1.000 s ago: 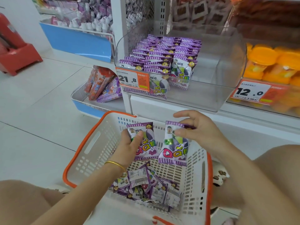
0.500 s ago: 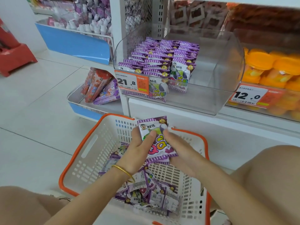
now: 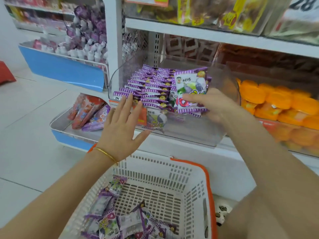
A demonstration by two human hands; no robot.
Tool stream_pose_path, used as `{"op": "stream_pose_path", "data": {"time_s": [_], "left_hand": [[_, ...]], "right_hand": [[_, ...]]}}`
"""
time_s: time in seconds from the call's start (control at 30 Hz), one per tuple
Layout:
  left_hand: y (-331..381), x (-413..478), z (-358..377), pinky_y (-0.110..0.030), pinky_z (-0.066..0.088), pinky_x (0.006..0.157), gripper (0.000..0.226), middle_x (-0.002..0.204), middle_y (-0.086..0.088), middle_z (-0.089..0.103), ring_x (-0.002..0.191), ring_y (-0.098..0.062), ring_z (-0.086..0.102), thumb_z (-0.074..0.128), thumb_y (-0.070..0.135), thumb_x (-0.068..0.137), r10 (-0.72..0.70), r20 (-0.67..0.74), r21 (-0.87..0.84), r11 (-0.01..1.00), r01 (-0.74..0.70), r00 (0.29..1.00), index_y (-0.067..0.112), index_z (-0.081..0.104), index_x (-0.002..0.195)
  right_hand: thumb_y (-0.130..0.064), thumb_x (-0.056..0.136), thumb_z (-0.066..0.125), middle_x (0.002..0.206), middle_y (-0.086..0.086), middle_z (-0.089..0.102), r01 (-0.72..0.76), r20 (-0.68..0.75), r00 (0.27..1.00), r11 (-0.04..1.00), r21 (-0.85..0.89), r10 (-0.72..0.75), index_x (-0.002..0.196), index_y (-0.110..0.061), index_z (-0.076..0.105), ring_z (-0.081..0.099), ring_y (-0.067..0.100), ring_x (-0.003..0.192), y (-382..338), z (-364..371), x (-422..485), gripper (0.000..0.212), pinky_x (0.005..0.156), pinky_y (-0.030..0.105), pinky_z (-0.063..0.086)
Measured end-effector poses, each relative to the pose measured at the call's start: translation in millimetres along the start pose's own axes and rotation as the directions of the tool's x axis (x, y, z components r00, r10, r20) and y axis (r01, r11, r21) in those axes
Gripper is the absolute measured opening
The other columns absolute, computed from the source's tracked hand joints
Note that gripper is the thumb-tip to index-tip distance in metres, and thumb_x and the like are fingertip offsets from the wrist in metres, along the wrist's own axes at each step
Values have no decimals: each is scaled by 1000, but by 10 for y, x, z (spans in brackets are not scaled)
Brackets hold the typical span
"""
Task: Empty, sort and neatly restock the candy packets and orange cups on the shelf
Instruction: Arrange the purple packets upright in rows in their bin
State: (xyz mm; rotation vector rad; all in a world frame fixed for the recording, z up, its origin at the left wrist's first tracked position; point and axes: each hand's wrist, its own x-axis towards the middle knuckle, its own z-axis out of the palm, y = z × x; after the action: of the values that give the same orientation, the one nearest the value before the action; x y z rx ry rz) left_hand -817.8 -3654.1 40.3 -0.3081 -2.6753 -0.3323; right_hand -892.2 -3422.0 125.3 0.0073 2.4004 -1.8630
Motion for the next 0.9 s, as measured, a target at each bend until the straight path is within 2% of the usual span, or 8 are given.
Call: {"op": "stream_pose_path", "data": {"time_s": [0.17,0.27,0.33,0.5,0.67,0.77,0.83,0.9], "left_hand": [[-116,35,81,-53,20,109,75,157,-10,16,144,-26,12,31,56,86,42,-1,73,996,-42,999,17,22,149],[-123,39,75,-52,20,109,77,158,-8,12,145,-25,7,31,55,84,48,-4,45,998,-47,999,19,18,150],[-128,36,75,-53,22,109,77,158,-8,11,145,-25,6,32,54,83,48,6,29,998,-48,999,19,17,150],[-127,37,83,-50,22,109,76,157,-10,12,145,-26,7,33,52,83,63,-5,7,998,-63,998,18,19,150],[-139,46,59,-49,20,112,75,158,-9,10,146,-24,3,32,51,84,77,-10,-41,996,-77,997,19,17,150],[-112,-36,29,-45,19,114,68,156,-11,18,144,-29,12,39,44,86,94,-89,-80,992,-101,992,16,28,147],[-70,-135,2,-43,19,114,60,152,-15,28,139,-36,25,45,35,87,116,-154,-98,986,-132,981,12,37,142],[-44,-263,-7,-43,25,109,52,143,-17,38,129,-38,36,49,28,86,131,-183,-106,983,-152,974,9,44,134]], "right_hand": [[-19,76,79,82,-3,58,-152,41,985,948,-280,169,93,-15,60,52,17,84,166,159,378,26,64,22,41],[-57,74,70,84,-4,54,0,77,994,681,-732,83,90,-22,53,50,20,85,219,176,437,42,71,27,41],[-66,73,65,94,0,60,29,100,991,594,-804,87,99,-22,58,53,22,87,225,185,452,51,74,28,41],[-38,75,77,106,7,57,-330,82,907,819,-470,413,101,-10,54,63,28,91,138,190,391,45,88,38,52],[-25,52,89,122,14,63,-440,212,816,815,-377,538,113,-6,63,67,29,102,77,106,300,68,92,40,53],[-27,69,83,99,5,66,-257,133,923,837,-484,360,95,-9,62,64,16,83,-84,-1,123,38,67,14,55],[-31,81,74,97,9,65,-22,-43,999,767,-641,-6,106,-4,57,65,25,85,-187,-89,-50,40,74,27,57],[-29,84,70,92,6,65,211,-117,935,789,-577,-336,115,-12,54,66,29,87,-199,-63,-337,39,80,42,54]]}}
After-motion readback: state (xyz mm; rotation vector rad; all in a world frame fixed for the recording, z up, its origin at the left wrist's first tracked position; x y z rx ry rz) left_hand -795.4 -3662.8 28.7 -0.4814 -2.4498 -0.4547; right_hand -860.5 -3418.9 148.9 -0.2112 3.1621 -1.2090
